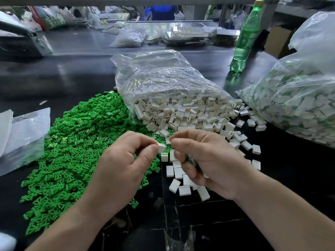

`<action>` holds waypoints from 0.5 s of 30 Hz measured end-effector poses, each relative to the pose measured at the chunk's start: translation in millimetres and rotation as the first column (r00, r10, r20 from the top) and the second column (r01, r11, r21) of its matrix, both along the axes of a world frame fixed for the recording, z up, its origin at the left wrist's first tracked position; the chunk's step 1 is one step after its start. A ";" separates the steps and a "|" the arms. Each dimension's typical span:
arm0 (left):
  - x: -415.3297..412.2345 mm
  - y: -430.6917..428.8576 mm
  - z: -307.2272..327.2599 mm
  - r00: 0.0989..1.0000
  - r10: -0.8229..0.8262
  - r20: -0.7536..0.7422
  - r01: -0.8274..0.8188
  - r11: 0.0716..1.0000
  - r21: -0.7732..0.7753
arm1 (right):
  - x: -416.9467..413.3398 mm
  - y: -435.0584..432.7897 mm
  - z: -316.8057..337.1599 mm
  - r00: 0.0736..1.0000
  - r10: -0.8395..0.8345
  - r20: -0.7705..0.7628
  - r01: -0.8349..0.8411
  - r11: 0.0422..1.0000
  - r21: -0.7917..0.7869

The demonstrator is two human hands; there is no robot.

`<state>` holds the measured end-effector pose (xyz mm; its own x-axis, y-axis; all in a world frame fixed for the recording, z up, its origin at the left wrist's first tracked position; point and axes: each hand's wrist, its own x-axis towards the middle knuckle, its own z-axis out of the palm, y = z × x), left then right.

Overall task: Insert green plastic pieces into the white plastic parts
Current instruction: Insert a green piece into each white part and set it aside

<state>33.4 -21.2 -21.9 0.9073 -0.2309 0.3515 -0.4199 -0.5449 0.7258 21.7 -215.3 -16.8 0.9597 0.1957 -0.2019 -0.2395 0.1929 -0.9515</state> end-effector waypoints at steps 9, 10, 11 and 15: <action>1.3 -3.2 -2.4 0.782 -0.463 -0.417 0.017 0.684 -0.729 | -7.1 7.8 1.5 0.981 0.092 0.172 -0.084 0.995 -0.049; 2.0 -3.0 -2.5 0.758 -0.502 -0.416 0.009 0.646 -0.763 | -7.8 8.1 2.2 0.979 0.099 0.176 -0.093 0.995 -0.038; 2.0 -2.9 -2.1 0.745 -0.524 -0.413 0.008 0.626 -0.779 | -8.3 8.6 2.7 0.979 0.104 0.178 -0.101 0.995 -0.026; -0.5 -3.4 0.2 0.839 -0.345 -0.421 0.028 0.800 -0.599 | -9.6 9.1 3.3 0.984 0.099 0.149 -0.098 0.995 -0.019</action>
<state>32.9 -24.7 -21.8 0.9456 -0.3254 -0.0047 0.0272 0.0647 0.9975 12.1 -206.1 -13.4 0.9553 0.2893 -0.0602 -0.1115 0.1641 -0.9801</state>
